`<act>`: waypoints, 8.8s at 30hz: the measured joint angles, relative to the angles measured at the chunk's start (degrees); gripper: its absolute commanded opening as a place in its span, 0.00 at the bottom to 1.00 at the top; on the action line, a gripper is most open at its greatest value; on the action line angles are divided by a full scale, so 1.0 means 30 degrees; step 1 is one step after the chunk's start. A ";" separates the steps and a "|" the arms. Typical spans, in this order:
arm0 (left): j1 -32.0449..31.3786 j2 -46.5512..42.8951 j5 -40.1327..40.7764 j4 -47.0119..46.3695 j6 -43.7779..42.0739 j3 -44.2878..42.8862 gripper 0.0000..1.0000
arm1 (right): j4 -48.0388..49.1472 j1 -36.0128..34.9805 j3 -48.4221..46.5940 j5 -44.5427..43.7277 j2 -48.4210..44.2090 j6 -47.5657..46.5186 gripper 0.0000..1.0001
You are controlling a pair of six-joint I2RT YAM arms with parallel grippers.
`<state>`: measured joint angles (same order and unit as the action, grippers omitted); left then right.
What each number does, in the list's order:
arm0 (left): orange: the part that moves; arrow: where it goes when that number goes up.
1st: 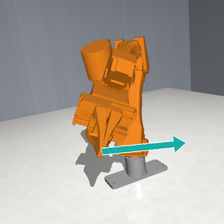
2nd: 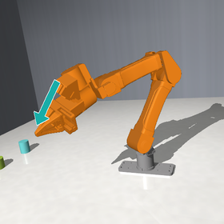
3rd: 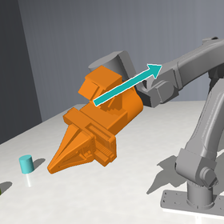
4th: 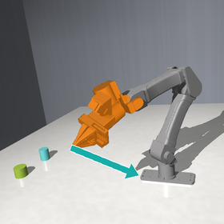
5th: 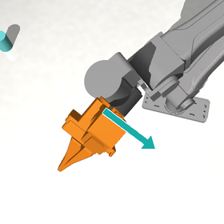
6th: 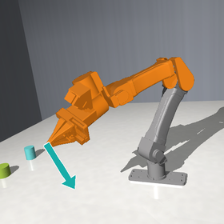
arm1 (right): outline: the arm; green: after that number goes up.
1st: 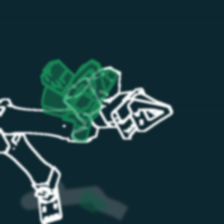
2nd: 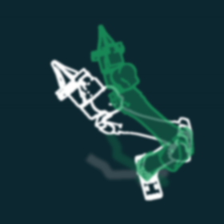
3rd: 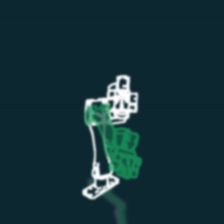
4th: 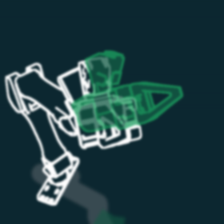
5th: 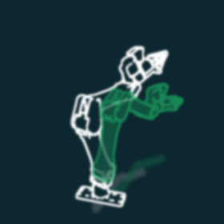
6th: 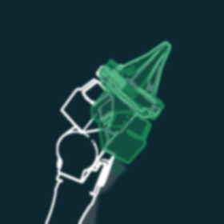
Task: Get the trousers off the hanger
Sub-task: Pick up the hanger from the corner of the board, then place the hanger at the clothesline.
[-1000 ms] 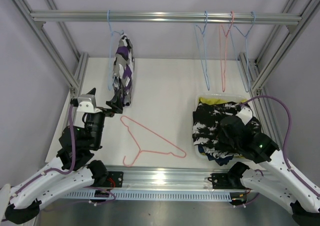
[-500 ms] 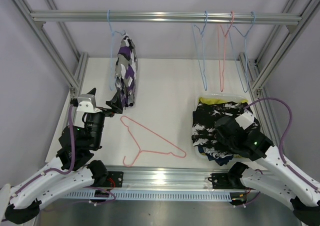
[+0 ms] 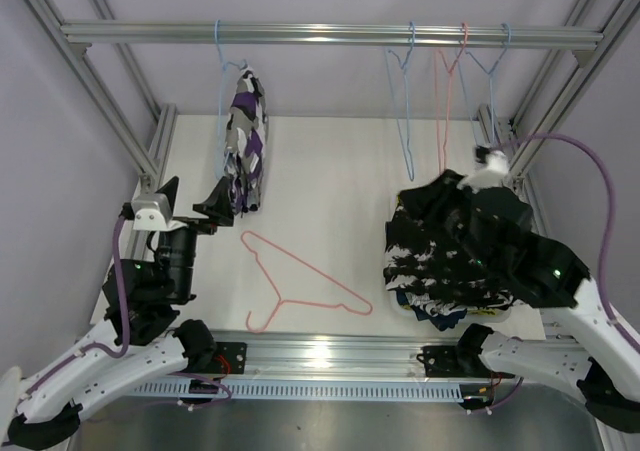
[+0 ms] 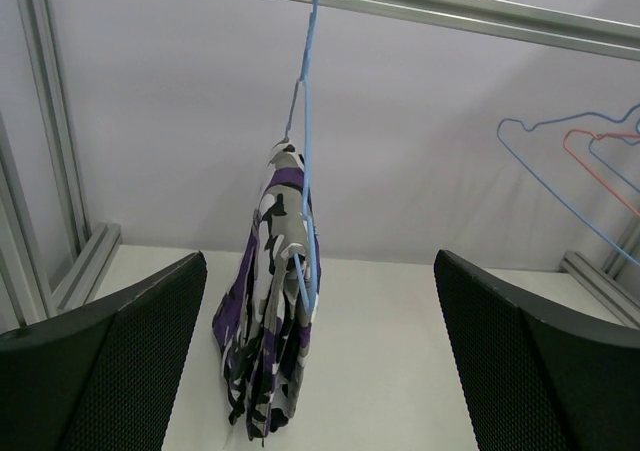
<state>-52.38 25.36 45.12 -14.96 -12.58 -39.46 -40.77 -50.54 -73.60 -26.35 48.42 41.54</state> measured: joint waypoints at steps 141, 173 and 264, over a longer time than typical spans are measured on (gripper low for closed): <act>0.0561 -0.2834 0.1341 -0.4656 -0.3453 0.1989 1.00 | 0.5668 -0.9508 -0.5661 1.0513 2.4931 -1.4921 0.47; 0.0561 -0.2834 0.1224 -0.4226 -0.3220 0.1989 0.99 | 0.5763 -1.1293 -0.5530 0.6018 2.5048 -1.4484 0.04; 0.0597 -0.0087 -0.5187 0.2572 0.0867 -0.0634 0.99 | -0.0124 -0.5778 -1.2917 -0.5078 1.4622 -0.9573 0.00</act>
<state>-50.59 25.10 29.56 -7.25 -9.98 -41.36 -41.15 -67.88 -112.36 -41.58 92.29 12.82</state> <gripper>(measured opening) 0.994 0.017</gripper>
